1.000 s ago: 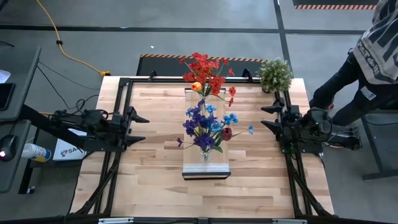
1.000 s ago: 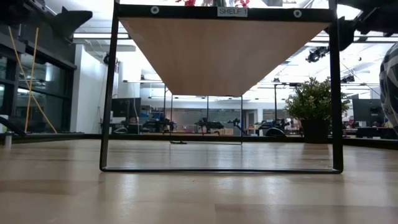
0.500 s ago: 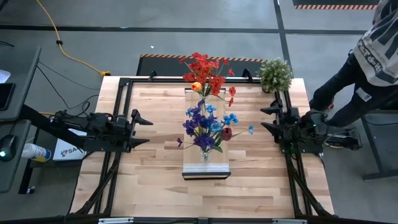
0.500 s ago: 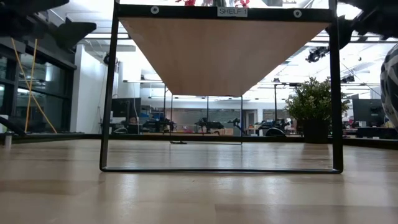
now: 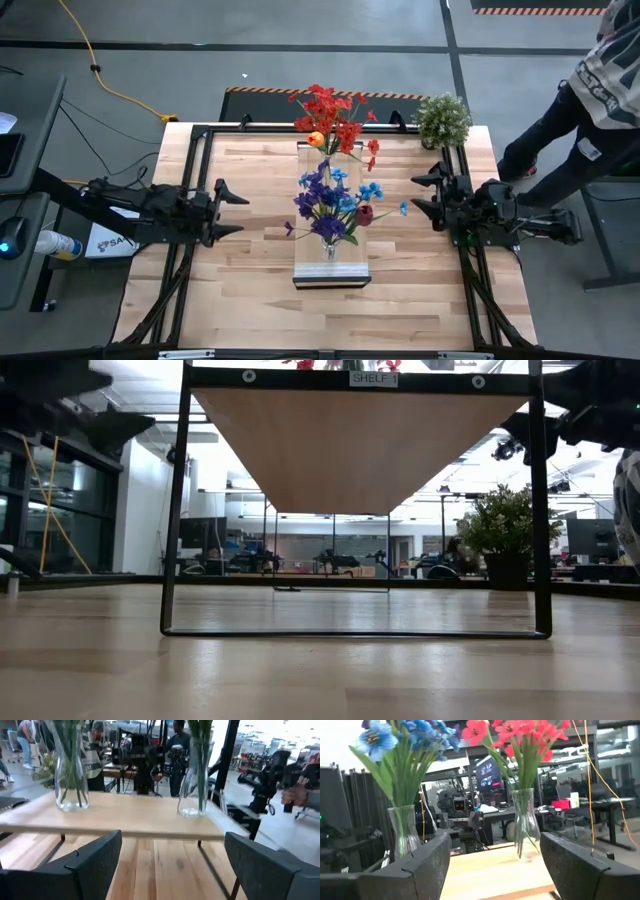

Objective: Pick and place flowers into a vace then onto a shelf
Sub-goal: Return to Home Position

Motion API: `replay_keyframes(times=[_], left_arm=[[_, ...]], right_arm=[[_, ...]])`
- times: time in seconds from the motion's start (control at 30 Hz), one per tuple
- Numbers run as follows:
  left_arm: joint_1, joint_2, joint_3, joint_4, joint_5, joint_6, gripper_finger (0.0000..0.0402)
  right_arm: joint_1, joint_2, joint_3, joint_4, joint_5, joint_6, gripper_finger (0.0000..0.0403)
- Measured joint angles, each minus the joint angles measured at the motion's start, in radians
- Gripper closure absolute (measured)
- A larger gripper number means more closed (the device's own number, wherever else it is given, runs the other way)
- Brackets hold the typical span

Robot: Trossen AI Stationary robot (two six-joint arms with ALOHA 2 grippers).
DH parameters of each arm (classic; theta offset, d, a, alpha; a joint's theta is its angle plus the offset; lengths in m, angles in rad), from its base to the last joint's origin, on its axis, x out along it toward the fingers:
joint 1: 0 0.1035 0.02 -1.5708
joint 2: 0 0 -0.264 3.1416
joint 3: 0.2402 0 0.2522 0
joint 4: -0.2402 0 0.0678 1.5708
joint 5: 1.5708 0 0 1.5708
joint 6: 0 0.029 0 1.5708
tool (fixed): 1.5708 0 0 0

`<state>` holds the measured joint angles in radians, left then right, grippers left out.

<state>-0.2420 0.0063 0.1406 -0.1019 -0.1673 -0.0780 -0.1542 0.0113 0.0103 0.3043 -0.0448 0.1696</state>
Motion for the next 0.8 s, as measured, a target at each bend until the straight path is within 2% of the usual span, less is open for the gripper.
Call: replay_keyframes(times=[0.2, 0.43, 0.6, 0.8], left_arm=[[0.000, 0.000, -0.125, 0.138, -0.008, 0.001, 0.0016], [0.000, -0.001, -0.124, 0.141, -0.014, 0.019, 0.0016], [0.001, 0.000, -0.125, 0.146, -0.071, 0.030, 0.0016], [0.001, 0.000, -0.125, 0.144, -0.052, 0.067, 0.0016]], right_arm=[[-0.013, 0.000, 0.000, -0.010, -0.016, -0.036, 0.0109], [-0.031, 0.000, 0.000, -0.045, -0.026, -0.020, 0.0109], [-0.031, 0.000, -0.001, -0.039, -0.041, -0.066, 0.0109], [-0.031, 0.000, -0.001, -0.055, -0.070, -0.136, 0.0109]])
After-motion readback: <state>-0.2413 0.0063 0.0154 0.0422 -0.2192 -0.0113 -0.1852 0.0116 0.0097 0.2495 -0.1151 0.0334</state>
